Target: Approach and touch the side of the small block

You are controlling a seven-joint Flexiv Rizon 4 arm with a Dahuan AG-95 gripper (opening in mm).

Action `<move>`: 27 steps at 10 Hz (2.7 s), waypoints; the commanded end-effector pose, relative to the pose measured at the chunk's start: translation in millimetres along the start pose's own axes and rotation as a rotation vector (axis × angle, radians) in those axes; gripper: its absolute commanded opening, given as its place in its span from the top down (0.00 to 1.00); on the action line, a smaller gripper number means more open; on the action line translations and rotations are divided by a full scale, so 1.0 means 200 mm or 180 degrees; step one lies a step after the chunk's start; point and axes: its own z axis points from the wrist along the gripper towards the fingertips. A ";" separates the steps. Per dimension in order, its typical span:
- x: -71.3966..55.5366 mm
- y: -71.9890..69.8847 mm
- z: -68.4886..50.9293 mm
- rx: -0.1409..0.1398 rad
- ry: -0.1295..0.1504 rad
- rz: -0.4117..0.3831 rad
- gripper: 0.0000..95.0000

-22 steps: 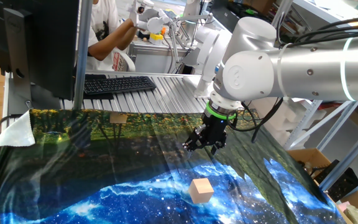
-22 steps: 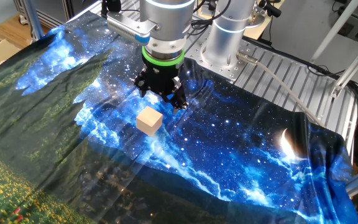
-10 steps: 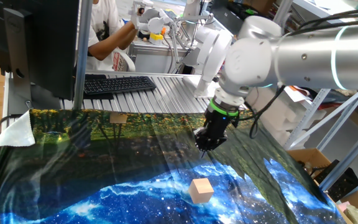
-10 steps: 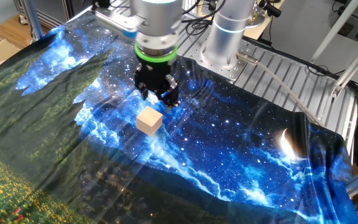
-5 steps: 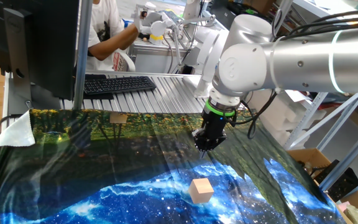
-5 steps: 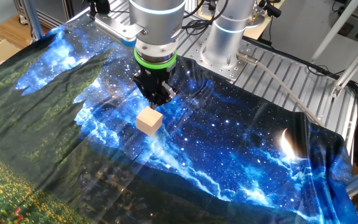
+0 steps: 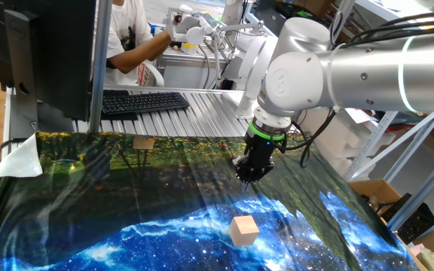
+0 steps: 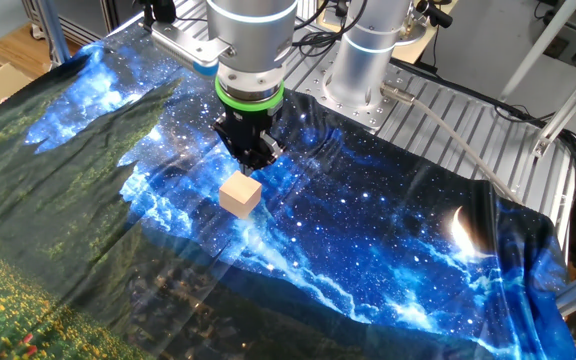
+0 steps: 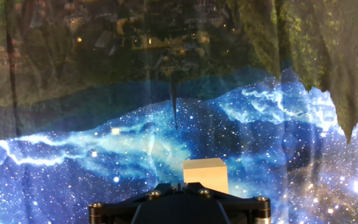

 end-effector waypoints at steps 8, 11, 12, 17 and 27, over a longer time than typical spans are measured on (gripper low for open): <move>-0.06 -0.19 0.11 0.0010 -0.0007 -0.0131 1.00; -0.07 -0.19 0.11 -0.0015 0.0002 -0.0134 1.00; -0.07 -0.19 0.11 0.0005 -0.0001 -0.0134 1.00; -0.07 -0.19 0.12 -0.0013 0.0017 -0.0131 1.00; -0.11 -0.14 0.24 0.0000 0.0028 -0.0096 1.00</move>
